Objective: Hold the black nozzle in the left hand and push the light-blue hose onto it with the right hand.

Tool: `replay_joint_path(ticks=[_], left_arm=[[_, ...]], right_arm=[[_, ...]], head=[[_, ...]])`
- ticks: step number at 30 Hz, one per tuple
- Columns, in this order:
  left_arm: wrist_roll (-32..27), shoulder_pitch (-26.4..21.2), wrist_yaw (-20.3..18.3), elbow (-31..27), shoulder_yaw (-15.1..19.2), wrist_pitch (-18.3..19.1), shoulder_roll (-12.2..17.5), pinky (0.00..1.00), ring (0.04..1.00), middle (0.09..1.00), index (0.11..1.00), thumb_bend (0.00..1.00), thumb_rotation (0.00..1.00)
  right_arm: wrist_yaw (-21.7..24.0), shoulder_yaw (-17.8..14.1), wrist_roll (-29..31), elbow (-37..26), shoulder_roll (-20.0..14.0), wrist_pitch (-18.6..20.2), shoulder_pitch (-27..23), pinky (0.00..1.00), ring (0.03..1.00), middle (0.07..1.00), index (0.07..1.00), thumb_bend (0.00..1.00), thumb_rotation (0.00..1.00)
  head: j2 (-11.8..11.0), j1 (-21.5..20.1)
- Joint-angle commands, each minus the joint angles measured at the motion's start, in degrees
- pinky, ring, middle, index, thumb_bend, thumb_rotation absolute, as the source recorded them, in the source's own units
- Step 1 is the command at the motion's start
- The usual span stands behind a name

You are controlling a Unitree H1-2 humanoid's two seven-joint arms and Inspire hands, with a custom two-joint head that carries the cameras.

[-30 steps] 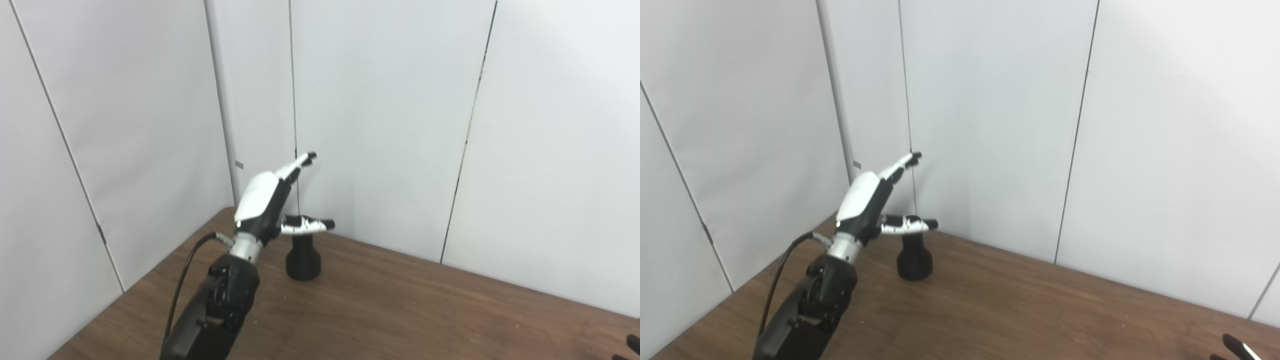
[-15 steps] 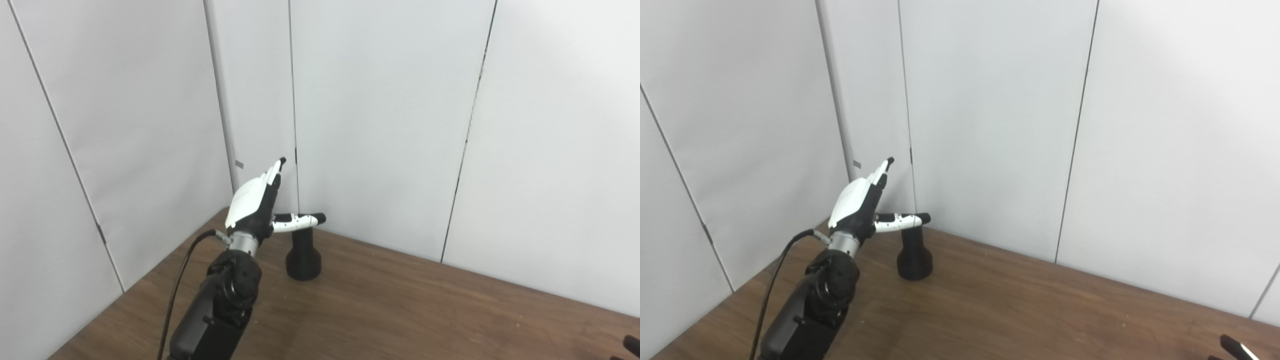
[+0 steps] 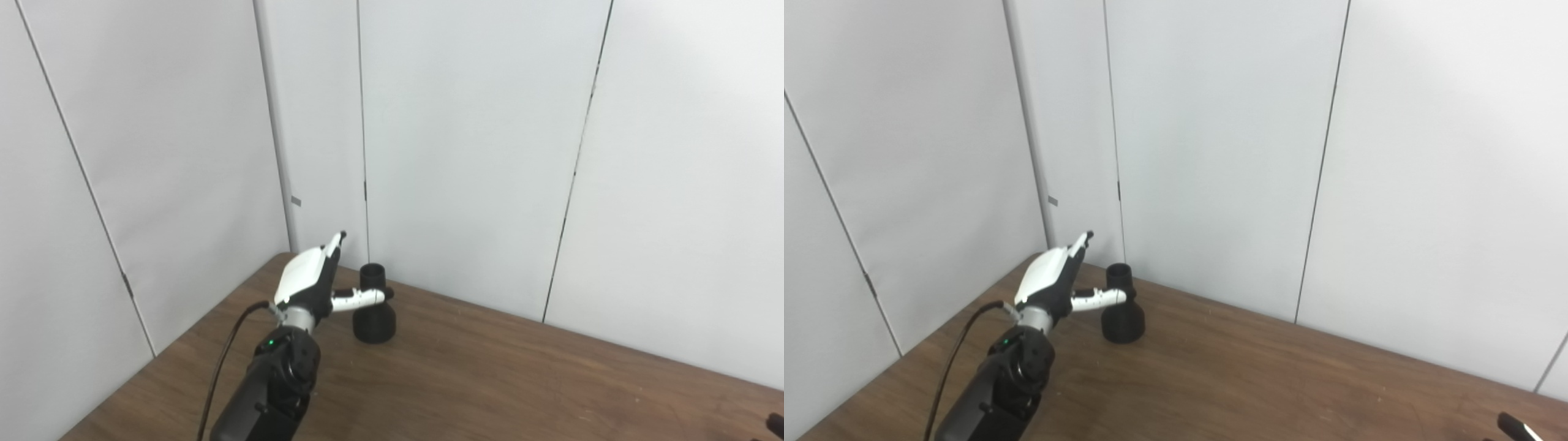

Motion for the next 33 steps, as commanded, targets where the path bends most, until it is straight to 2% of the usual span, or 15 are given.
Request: replay_joint_path(ticks=[1, 7, 14, 18, 26, 33], left_arm=[[2.4, -1.7, -0.3, -1.3, 0.8, 0.0, -0.1, 0.95, 0.972, 0.937, 0.948, 1.0, 0.61], [5.7, -0.9, -4.4, -1.1, 2.7, 0.0, -3.3, 0.99, 0.975, 0.929, 0.944, 1.0, 0.57], [6.4, -0.4, -5.3, 1.1, 3.2, 0.0, -4.4, 0.98, 0.969, 0.928, 0.962, 1.0, 0.56], [6.4, -1.0, -5.6, 2.8, 3.3, 0.0, -4.9, 0.98, 0.966, 0.923, 0.94, 1.0, 0.56], [3.4, -2.5, -1.2, 7.1, 3.1, -0.1, -5.7, 0.98, 0.985, 0.954, 0.932, 1.0, 0.5], [1.8, -4.3, 3.4, 11.8, 1.3, -0.1, -4.5, 0.99, 0.991, 0.956, 0.933, 1.0, 0.49]], right_arm=[[0.3, -0.5, 1.0, 0.5, -0.5, -0.7, 1.5, 0.69, 0.823, 0.912, 0.883, 0.67, 0.14], [0.0, -0.4, 0.8, -0.6, -0.5, -0.1, 2.1, 0.69, 0.822, 0.912, 0.882, 0.66, 0.13], [0.0, -0.6, 1.0, -0.5, -0.7, -0.1, 2.3, 0.7, 0.822, 0.913, 0.88, 0.66, 0.13], [-0.1, -0.5, 0.7, -0.3, -0.6, -0.1, 2.3, 0.7, 0.819, 0.914, 0.879, 0.66, 0.13], [-0.6, -0.7, 0.4, -1.5, -0.5, 0.9, 2.7, 0.69, 0.815, 0.912, 0.877, 0.67, 0.13], [-0.7, -0.7, 0.3, -2.0, -0.4, 1.3, 3.1, 0.69, 0.813, 0.91, 0.875, 0.68, 0.15]], head=[[0.2, 0.0], [0.6, -0.6], [0.8, -0.8], [0.9, -1.0], [1.1, -1.5], [1.7, -1.8]])
